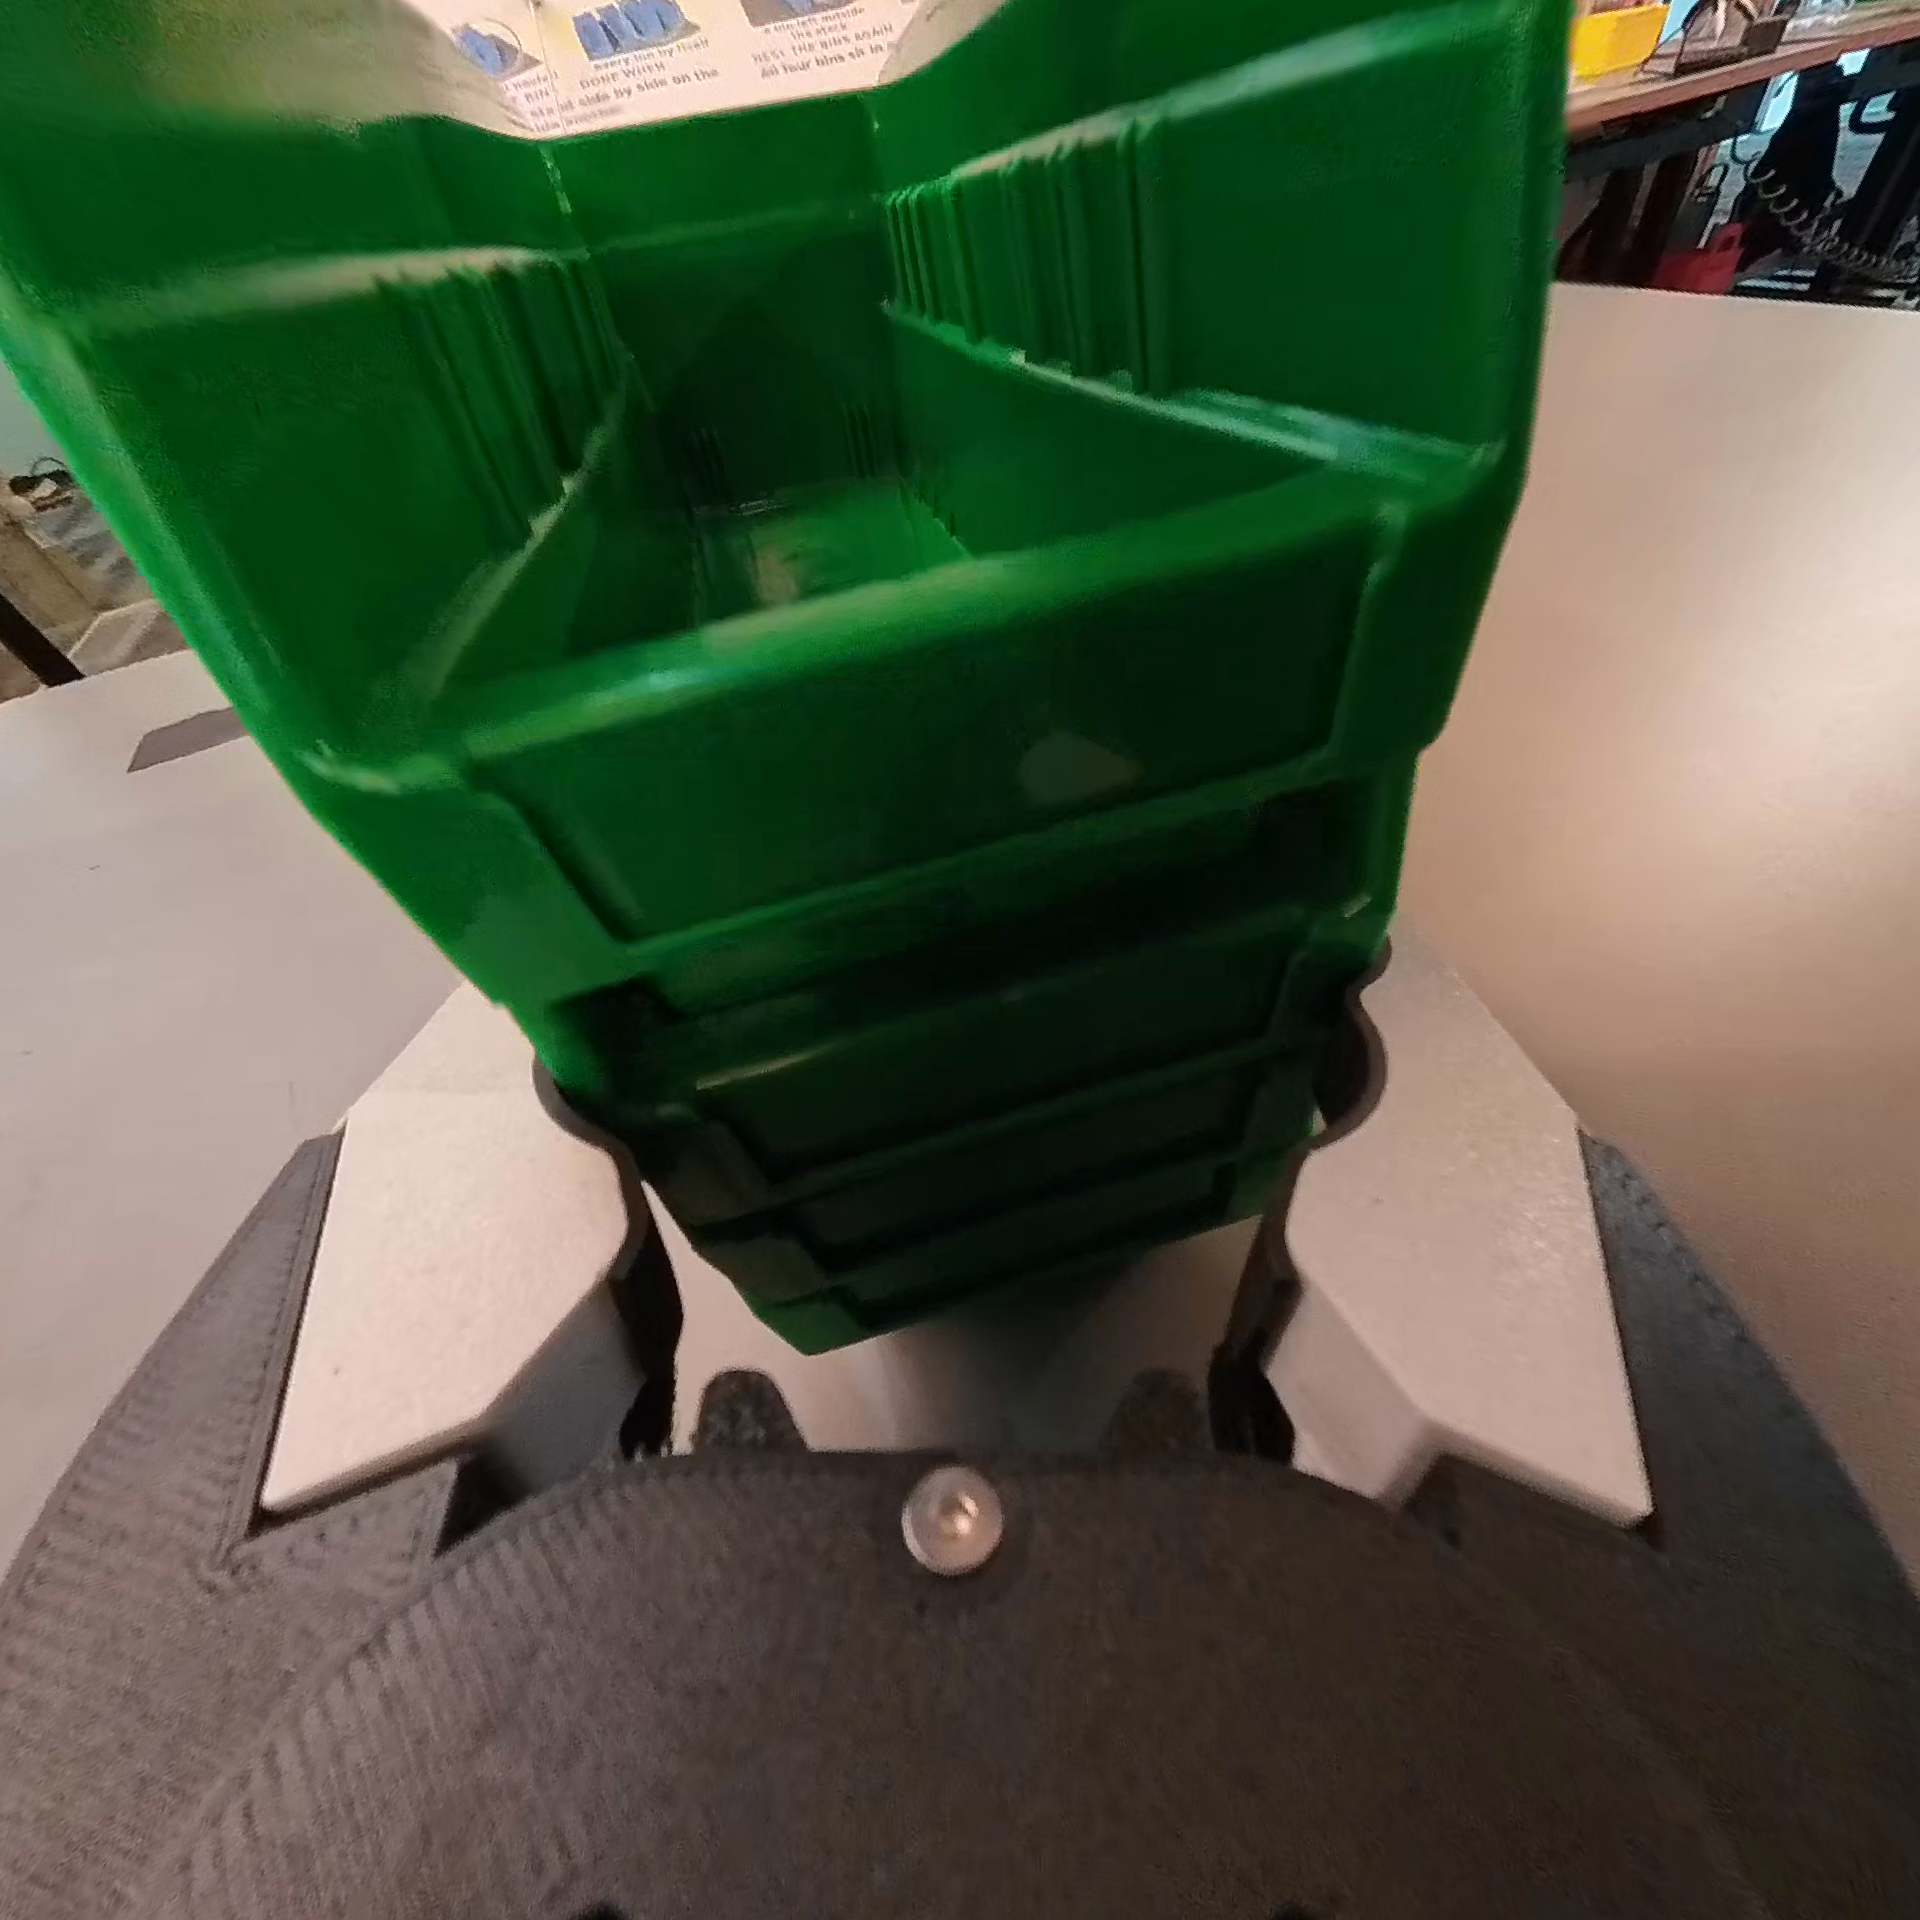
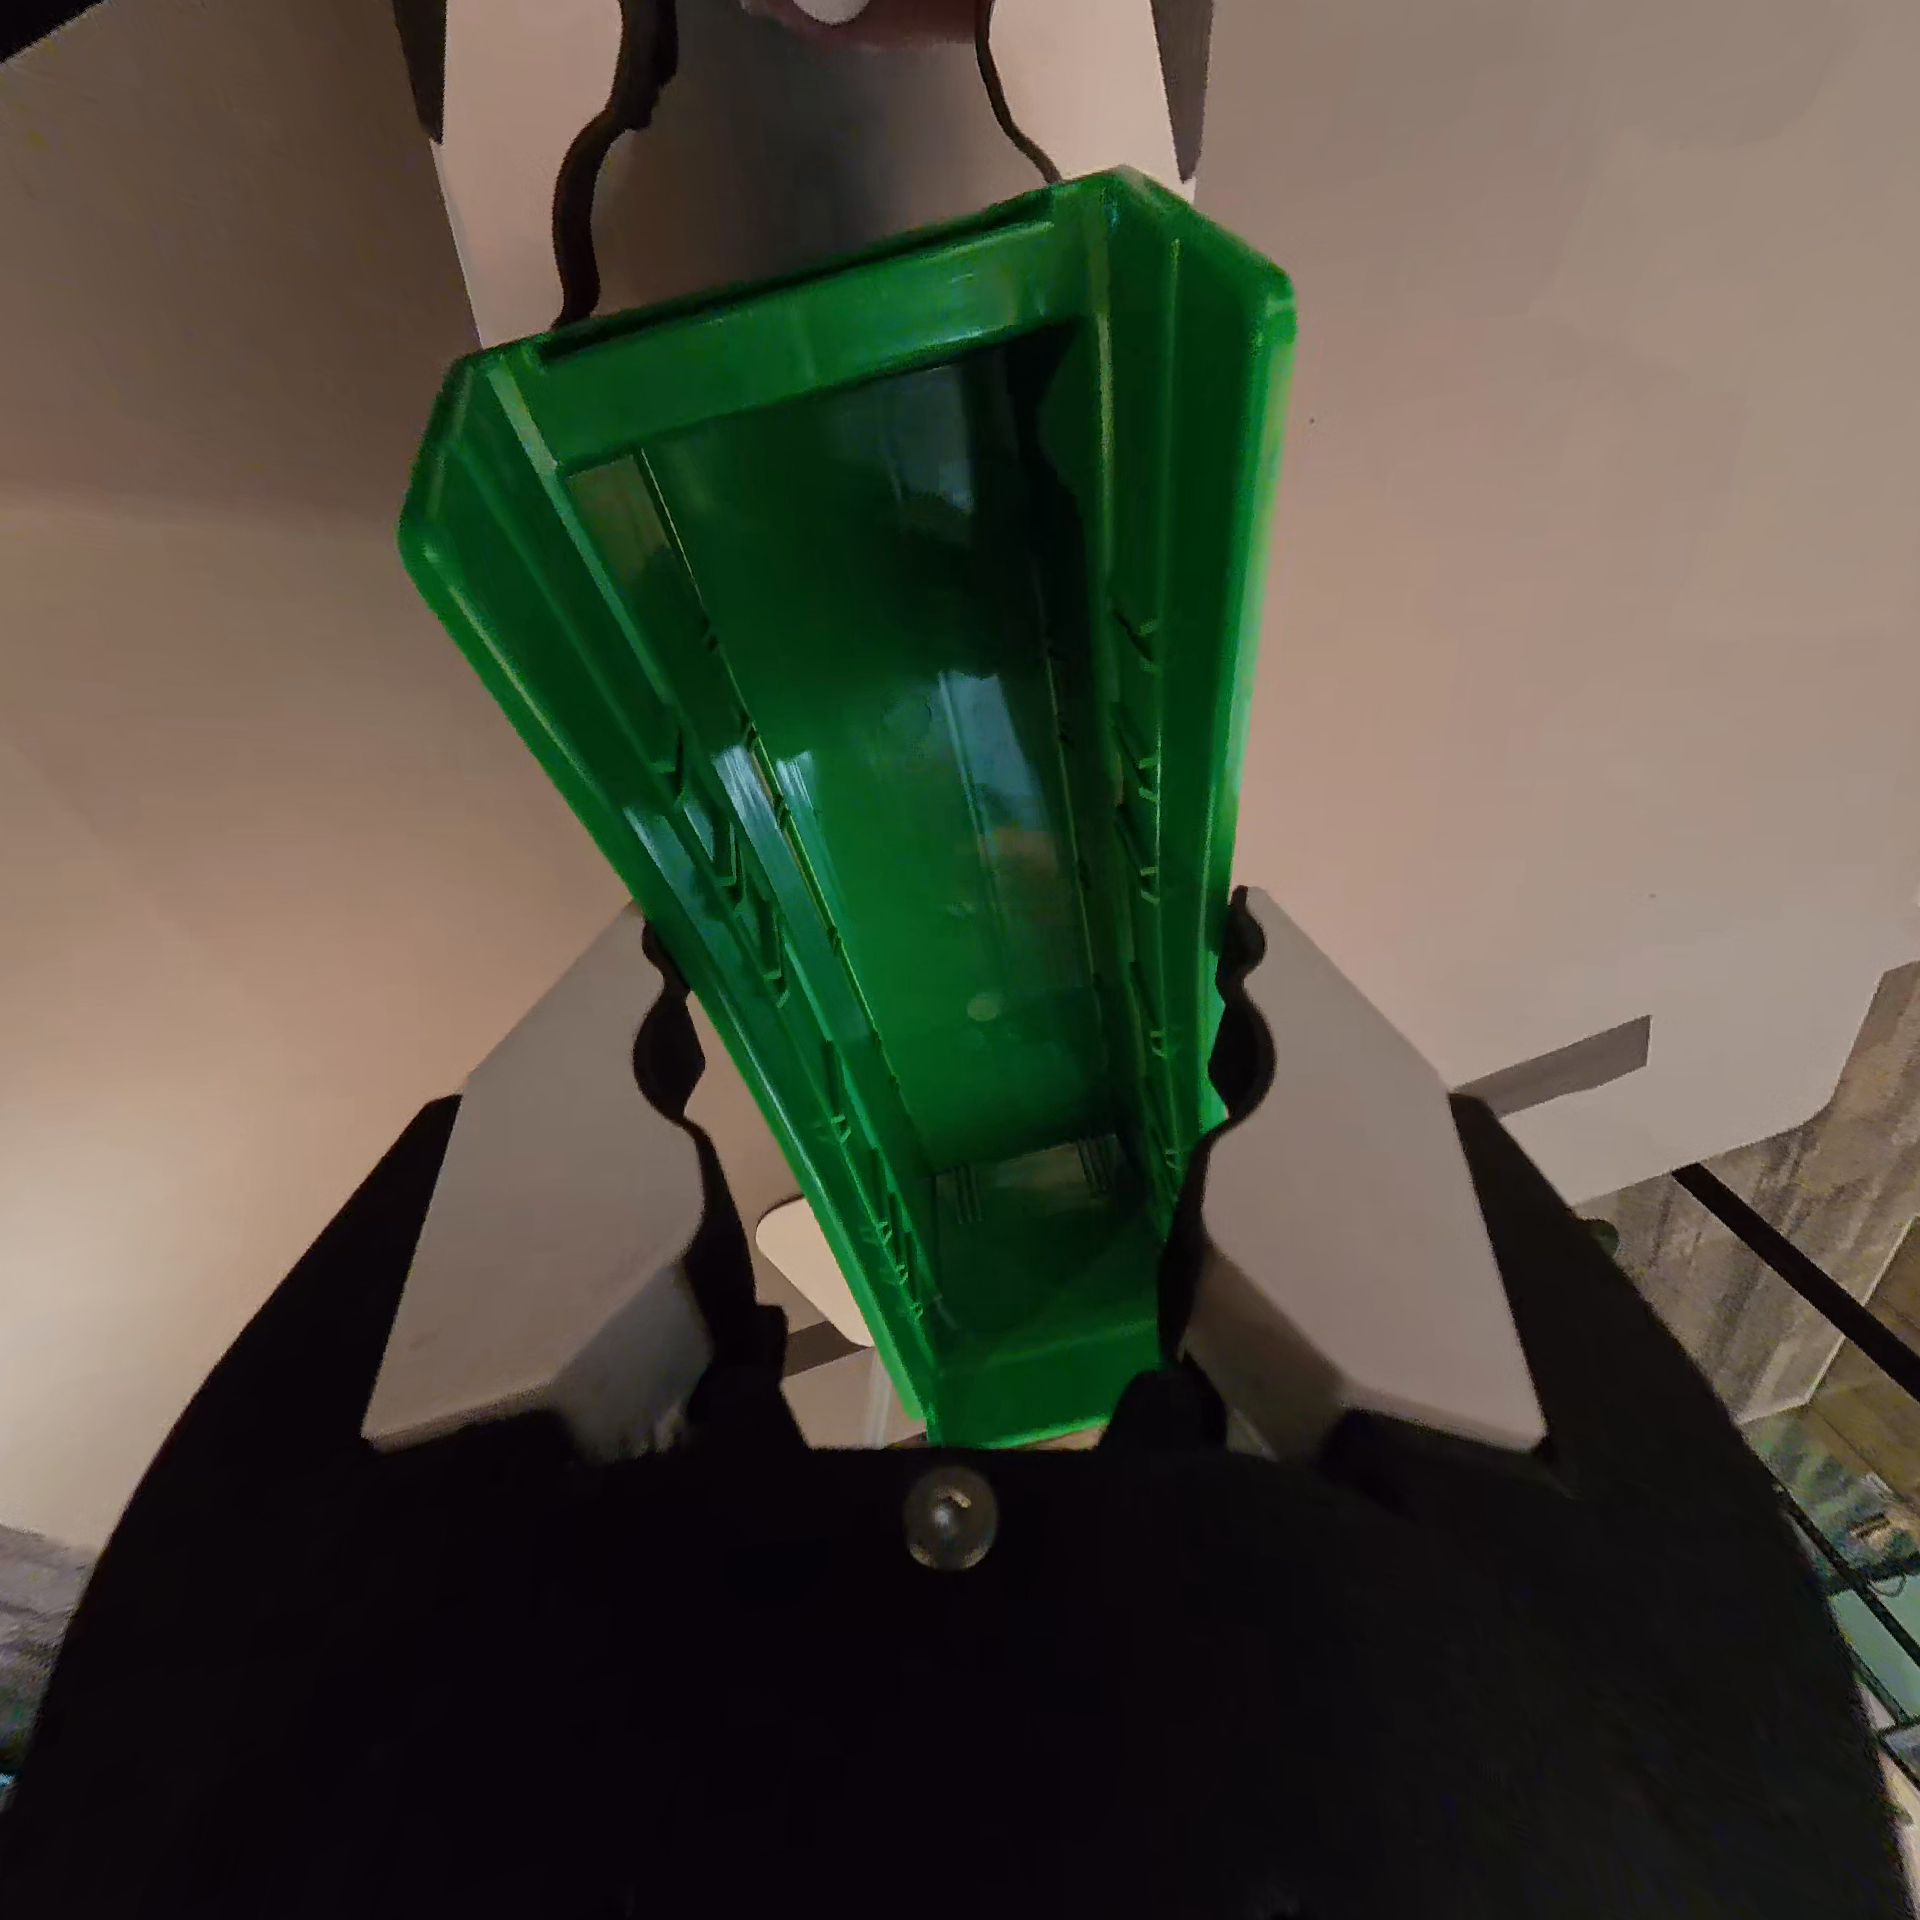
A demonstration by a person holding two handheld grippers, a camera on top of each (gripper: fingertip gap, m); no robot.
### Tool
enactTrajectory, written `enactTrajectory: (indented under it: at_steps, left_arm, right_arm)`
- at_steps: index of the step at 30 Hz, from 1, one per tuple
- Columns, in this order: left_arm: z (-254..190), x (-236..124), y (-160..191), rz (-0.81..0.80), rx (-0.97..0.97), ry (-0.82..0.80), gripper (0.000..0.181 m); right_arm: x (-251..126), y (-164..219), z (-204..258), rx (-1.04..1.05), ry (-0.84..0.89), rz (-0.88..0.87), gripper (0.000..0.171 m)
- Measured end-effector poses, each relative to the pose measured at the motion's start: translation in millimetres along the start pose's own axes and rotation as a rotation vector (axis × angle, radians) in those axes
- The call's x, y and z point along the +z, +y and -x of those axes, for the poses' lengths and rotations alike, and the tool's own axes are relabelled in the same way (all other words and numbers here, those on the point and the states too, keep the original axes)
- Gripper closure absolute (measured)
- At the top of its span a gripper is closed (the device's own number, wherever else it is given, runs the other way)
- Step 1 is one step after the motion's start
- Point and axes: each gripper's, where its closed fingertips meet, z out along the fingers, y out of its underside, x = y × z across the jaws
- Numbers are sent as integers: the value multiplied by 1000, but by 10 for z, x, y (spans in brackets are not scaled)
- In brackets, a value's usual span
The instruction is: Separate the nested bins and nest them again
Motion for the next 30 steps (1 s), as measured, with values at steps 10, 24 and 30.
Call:
enactTrajectory:
  at_steps: [10,24,30]
  left_arm:
    - [0,-1,1,0,-1,-1,43]
    - [12,-14,4,0,-6,6,44]
    - [11,-18,6,0,-4,7,44]
  right_arm:
    - [-328,116,-21,6,67,48,74]
    - [-221,229,-57,71,86,36,68]
    - [-88,502,-124,101,73,65,47]
